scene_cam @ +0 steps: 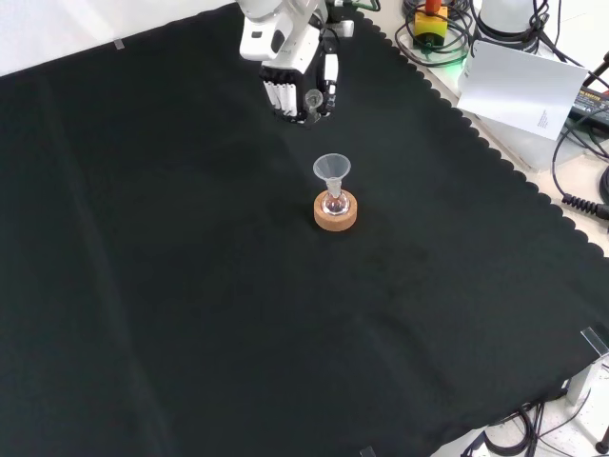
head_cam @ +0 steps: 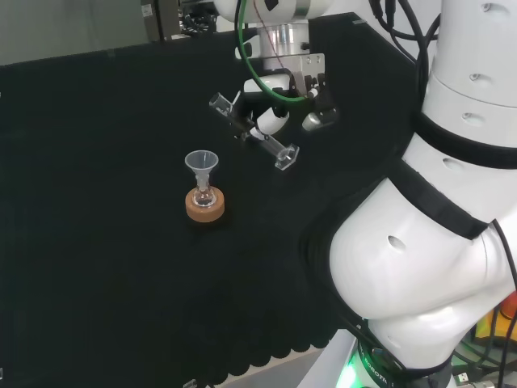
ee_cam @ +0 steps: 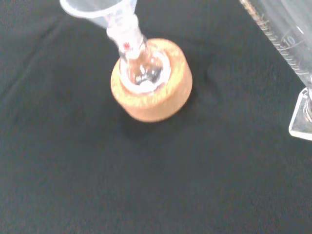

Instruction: Put the graduated cylinder back on the table.

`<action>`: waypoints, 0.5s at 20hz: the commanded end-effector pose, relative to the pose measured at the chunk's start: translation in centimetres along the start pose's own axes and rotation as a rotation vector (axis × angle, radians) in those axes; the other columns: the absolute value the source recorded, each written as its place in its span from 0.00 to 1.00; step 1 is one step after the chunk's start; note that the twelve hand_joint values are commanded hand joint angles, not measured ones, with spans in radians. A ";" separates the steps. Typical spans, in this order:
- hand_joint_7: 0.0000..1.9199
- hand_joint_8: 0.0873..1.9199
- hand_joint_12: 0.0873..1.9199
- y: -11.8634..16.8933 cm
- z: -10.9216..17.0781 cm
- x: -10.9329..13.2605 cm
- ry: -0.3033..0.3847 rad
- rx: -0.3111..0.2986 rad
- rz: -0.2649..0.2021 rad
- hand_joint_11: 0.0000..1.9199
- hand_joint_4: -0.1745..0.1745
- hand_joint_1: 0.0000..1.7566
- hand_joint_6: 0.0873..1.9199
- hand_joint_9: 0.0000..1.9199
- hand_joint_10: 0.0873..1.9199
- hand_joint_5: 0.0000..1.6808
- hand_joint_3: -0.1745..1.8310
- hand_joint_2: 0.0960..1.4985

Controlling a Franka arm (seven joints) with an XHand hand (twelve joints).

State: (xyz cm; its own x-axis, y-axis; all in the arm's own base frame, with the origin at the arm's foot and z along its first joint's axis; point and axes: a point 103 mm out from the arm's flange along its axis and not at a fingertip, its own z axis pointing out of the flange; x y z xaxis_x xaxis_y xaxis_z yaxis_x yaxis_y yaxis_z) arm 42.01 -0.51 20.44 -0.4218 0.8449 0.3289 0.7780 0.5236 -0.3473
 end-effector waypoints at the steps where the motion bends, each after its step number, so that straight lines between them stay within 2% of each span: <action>1: 0.47 0.57 0.41 1.7 0.4 -2.2 0.074 -0.135 -0.001 0.59 0.00 0.71 0.57 0.71 0.00 0.52 0.09 0.76; 10: 0.47 0.57 0.41 6.8 0.3 -4.2 0.156 -0.304 -0.072 0.59 0.00 0.71 0.57 0.71 0.00 0.52 0.09 0.76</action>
State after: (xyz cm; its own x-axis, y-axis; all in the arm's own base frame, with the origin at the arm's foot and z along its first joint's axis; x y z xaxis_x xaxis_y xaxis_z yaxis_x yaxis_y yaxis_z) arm 45.70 -0.56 17.69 -0.3989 0.8011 0.4463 0.8463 0.5090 -0.1572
